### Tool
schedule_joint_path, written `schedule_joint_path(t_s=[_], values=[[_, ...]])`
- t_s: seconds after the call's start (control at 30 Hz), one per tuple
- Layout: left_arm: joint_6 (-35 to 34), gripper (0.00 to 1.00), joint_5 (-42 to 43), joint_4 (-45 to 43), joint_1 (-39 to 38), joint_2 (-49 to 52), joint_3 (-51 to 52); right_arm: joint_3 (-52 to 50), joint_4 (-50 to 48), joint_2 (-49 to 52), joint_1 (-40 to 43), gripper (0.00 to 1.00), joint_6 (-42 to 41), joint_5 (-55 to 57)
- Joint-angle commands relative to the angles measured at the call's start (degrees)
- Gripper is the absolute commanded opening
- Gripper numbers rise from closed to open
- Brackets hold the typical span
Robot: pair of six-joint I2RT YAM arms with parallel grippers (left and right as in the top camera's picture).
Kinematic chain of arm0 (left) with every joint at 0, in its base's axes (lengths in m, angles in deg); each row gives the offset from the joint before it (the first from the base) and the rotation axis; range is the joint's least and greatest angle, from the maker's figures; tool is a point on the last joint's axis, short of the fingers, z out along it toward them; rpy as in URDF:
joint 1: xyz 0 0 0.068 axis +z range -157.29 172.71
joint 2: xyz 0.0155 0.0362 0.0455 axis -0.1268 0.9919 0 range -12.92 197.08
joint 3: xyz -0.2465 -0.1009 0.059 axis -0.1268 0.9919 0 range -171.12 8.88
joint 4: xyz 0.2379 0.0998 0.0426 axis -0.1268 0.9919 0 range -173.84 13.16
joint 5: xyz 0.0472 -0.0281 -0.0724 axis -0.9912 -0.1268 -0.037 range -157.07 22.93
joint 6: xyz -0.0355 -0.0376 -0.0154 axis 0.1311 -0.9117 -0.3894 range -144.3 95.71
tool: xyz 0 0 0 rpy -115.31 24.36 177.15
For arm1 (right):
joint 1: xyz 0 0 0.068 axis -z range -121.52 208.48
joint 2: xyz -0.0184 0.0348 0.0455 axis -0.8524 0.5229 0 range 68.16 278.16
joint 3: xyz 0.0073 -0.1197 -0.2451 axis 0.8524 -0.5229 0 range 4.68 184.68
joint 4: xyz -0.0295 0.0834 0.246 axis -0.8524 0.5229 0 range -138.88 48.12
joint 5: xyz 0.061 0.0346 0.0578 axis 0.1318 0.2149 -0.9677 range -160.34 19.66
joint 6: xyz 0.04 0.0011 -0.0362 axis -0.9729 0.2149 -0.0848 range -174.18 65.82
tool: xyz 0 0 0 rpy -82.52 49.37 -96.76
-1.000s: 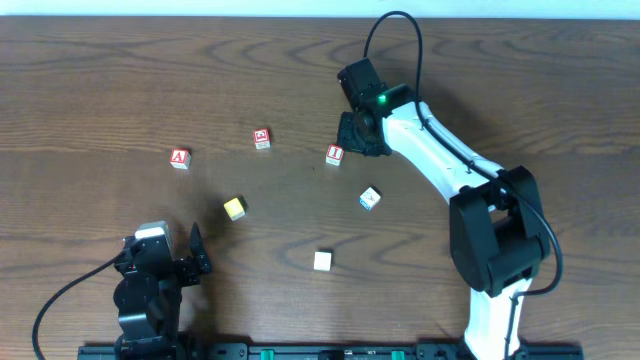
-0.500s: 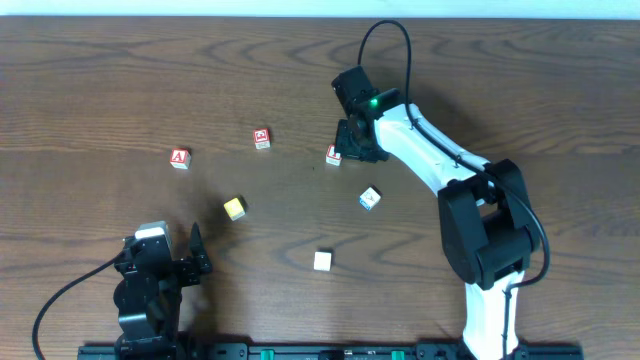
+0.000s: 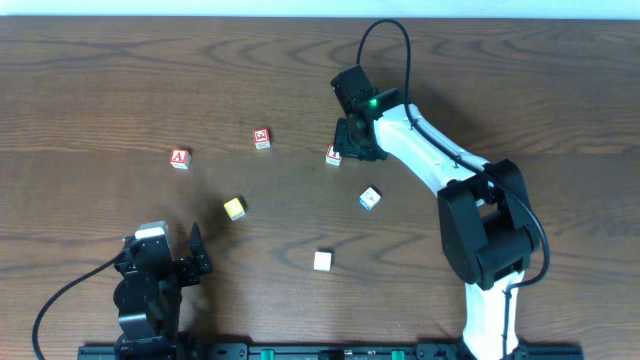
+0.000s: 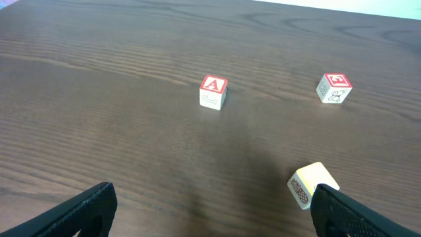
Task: Spell out Ai2
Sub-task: 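Carry the 2 block and place it right of the I block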
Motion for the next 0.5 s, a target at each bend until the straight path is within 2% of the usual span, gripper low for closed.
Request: schedule_joint_path(t_s=[0.0, 0.47], values=[[1.01, 0.95, -0.22, 0.2, -0.17, -0.33, 0.94, 0.76, -0.42, 0.37, -0.83, 0.01, 1.57, 0.52], [1.01, 0.95, -0.22, 0.2, -0.17, -0.33, 0.94, 0.76, -1.38, 0.37, -1.99, 0.01, 2.1, 1.16]])
